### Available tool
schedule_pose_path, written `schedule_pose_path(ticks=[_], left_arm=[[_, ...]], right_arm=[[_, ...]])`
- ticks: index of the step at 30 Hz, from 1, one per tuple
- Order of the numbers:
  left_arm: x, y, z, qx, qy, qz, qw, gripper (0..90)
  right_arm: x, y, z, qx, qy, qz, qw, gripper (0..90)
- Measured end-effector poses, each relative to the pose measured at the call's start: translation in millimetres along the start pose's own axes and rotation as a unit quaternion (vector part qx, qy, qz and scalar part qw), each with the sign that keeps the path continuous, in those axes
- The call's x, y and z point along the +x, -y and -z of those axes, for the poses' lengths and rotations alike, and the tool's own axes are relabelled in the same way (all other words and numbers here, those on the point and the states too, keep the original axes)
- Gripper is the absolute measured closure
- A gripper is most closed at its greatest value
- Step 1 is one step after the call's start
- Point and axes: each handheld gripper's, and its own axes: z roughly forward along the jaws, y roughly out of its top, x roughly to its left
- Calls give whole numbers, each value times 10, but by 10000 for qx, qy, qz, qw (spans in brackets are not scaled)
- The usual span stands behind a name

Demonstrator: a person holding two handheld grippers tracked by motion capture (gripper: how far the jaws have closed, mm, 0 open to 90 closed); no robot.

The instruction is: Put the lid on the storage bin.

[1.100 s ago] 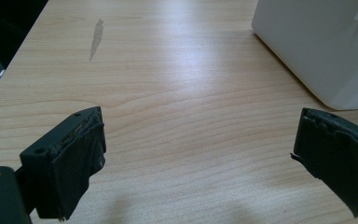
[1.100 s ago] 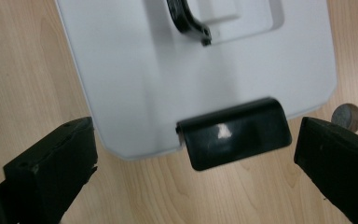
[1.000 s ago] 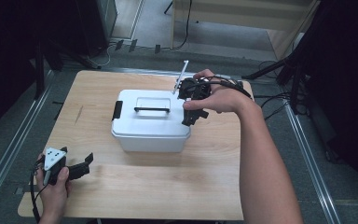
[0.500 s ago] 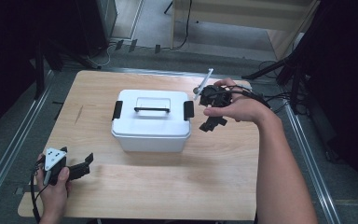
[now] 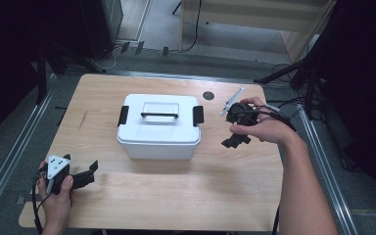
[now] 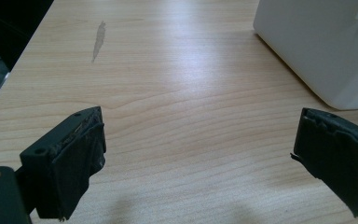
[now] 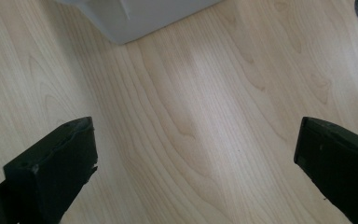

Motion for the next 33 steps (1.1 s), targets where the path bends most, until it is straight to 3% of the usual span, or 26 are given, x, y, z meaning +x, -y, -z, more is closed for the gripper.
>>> schedule_pose_path(ticks=[13,23,33], left_arm=[[1,1,1,-22,0,17,10000,28],[0,3,7,-22,-17,6,10000,28],[-1,4,9,-45,-26,37,10000,28]], right_arm=[[99,506,-188,-527,211,-290,9980,0],[251,889,-292,-907,415,-518,9937,0],[420,1196,-369,-1282,441,-735,9880,0]])
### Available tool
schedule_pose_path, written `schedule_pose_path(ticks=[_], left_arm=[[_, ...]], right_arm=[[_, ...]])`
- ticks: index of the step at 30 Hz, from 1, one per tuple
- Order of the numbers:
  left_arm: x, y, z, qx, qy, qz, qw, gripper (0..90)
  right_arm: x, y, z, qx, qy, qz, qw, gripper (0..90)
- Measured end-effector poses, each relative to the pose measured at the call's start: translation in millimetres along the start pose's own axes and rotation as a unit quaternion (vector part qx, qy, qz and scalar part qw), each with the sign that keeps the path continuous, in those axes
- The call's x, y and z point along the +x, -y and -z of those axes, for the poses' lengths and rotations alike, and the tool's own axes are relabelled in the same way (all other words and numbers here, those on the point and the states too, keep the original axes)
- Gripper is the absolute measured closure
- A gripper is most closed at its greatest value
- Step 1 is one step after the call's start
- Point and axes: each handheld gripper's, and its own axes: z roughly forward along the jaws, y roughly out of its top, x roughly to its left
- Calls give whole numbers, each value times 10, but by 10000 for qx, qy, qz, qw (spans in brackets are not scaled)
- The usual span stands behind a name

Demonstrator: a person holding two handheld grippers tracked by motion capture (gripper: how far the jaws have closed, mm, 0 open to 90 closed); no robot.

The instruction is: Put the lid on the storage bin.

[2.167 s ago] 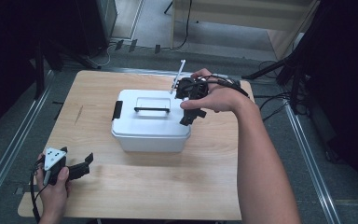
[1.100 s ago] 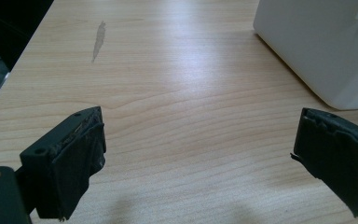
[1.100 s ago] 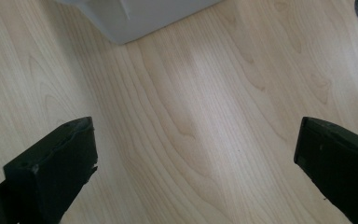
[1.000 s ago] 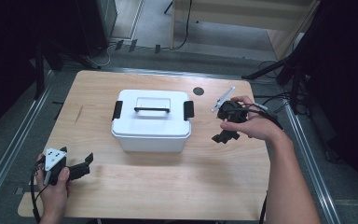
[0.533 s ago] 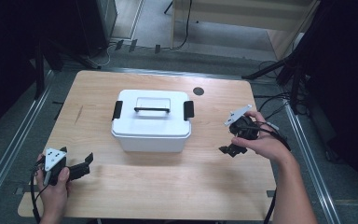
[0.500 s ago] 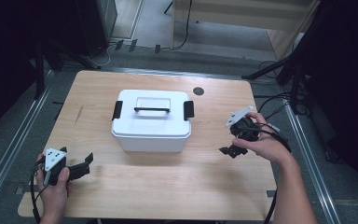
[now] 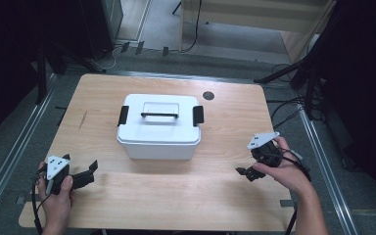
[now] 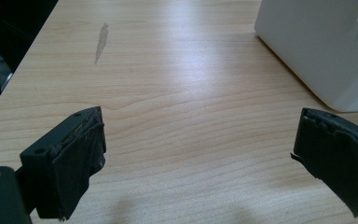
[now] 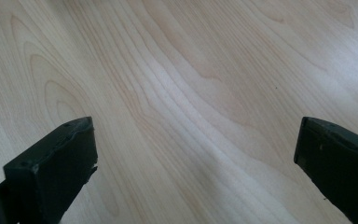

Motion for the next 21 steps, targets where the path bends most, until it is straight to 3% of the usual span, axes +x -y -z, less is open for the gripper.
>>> schedule_pose_path(ticks=[9,14,17,21], left_arm=[[0,1,1,-6,-15,-1,10000,29],[-1,2,5,19,-28,-17,10000,29],[-3,4,8,13,-34,-15,10000,29],[-4,5,10,8,-38,-11,10000,29]], right_arm=[[26,405,-9,-559,43,-429,9975,0],[48,637,15,-1116,115,-751,9908,0],[77,779,-16,-1282,175,-924,9873,0],[131,895,-49,-1371,246,-1029,9849,0]])
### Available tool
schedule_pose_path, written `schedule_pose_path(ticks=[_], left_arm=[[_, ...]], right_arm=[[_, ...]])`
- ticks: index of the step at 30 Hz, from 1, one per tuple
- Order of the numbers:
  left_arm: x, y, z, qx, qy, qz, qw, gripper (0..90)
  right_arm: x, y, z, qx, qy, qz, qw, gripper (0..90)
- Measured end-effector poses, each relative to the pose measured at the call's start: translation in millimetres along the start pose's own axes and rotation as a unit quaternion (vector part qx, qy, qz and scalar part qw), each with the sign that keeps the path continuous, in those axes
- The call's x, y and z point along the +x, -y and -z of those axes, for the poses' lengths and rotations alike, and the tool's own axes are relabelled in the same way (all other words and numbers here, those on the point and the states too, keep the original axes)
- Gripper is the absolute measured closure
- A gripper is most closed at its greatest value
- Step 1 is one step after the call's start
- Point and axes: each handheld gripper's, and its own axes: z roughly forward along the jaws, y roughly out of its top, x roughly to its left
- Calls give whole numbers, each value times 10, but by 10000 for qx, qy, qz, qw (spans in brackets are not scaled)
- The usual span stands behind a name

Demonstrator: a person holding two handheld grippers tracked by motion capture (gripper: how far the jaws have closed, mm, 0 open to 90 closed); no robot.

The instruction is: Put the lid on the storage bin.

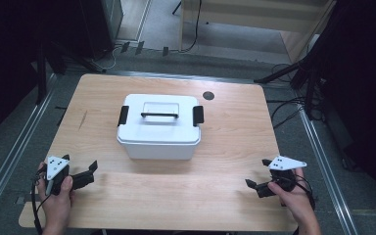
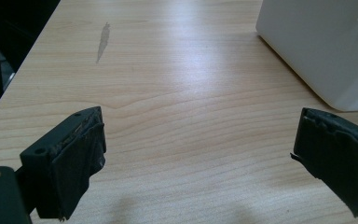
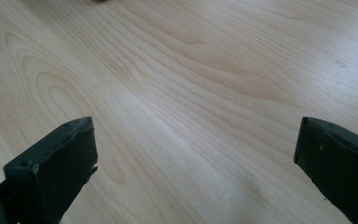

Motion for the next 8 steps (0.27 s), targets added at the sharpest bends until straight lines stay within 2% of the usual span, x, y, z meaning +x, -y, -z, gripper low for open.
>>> schedule_pose_path(ticks=[8], left_arm=[[-2,1,1,-11,-5,-6,10000,29]], right_arm=[[34,161,63,-365,112,-226,9990,0]])
